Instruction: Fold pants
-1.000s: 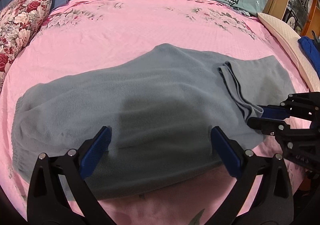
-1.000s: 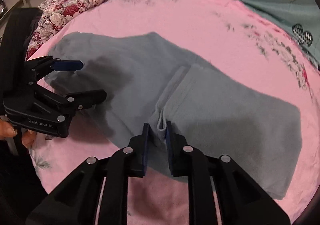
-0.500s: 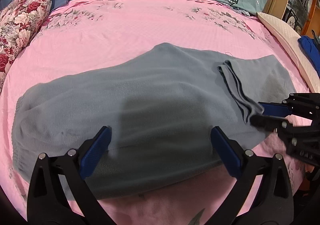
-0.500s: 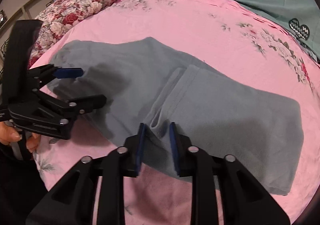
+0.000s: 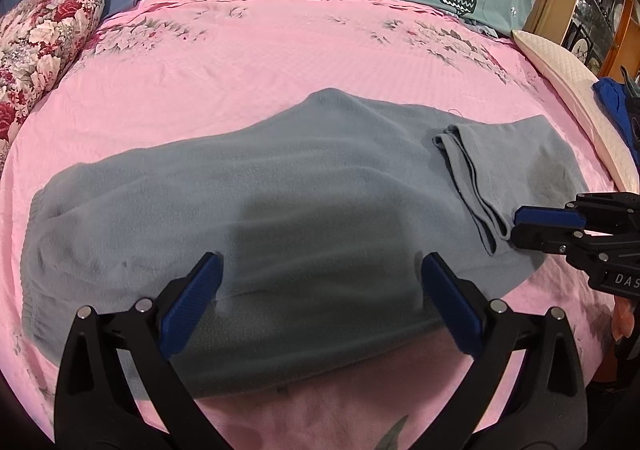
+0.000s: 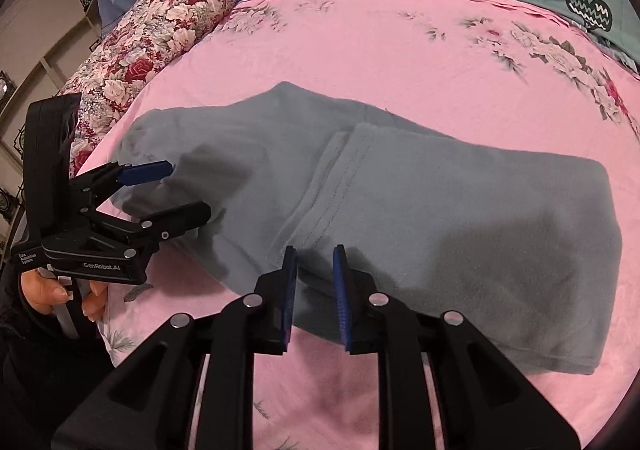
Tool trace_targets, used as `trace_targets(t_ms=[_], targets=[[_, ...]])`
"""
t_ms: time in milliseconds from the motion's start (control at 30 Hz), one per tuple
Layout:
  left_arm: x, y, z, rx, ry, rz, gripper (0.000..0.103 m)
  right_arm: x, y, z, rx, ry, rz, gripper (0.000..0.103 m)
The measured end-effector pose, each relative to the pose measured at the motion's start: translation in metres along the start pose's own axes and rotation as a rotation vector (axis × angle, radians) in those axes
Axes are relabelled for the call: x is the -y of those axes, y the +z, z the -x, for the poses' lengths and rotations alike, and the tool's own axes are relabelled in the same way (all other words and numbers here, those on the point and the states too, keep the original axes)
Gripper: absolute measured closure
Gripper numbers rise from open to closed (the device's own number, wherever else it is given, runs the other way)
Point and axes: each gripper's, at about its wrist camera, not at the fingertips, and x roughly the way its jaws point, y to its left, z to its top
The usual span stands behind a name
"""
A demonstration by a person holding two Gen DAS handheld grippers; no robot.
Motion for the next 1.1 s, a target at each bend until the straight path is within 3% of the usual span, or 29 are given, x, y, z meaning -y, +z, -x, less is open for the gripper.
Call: trace_targets(t_ms=[300, 367, 667, 967, 1100], targets=[[-0.001, 0.0, 0.0, -0.001, -0.002, 0.002, 0.002, -0.012, 0.002, -0.009, -0.017, -0.05, 0.062, 0.085], [-0.001, 0.0, 0.0, -0.001, -0.002, 0.002, 0.002, -0.014, 0.002, -0.009, -0.005, -0.056, 0.068, 0.094], [-0.001, 0.0, 0.0, 0.0, -0.01, 0.006, 0.002, -0.011, 0.02, 0.041, 0.15, -0.006, 0.027, 0.099], [-0.002, 0.0, 0.0, 0.003, -0.015, 0.01, 0.002, -0.022, 0.003, -0.011, 0.006, 0.011, 0.047, 0.098], [-0.001, 0.002, 0.008, 0.034, -0.014, 0.017, 0.002, -0.021, 0.0, -0.011, 0.003, 0.024, 0.039, 0.098]])
